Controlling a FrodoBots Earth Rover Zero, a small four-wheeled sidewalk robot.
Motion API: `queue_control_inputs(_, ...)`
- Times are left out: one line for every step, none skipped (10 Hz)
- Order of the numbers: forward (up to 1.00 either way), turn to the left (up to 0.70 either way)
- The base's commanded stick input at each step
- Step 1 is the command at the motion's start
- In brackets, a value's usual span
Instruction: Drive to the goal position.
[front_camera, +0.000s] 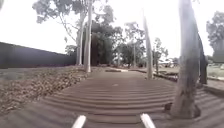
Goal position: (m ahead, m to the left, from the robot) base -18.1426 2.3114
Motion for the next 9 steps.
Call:
queue_control_inputs(0.00,0.00)
queue_control_inputs(0.00,0.00)
queue_control_inputs(0.00,0.00)
queue_control_inputs(0.00,0.00)
queue_control_inputs(-0.16,0.00)
queue_control_inputs(-0.48,0.00)
queue_control_inputs(-0.93,0.00)
queue_control_inputs(-0.98,0.00)
queue_control_inputs(-0.98,0.00)
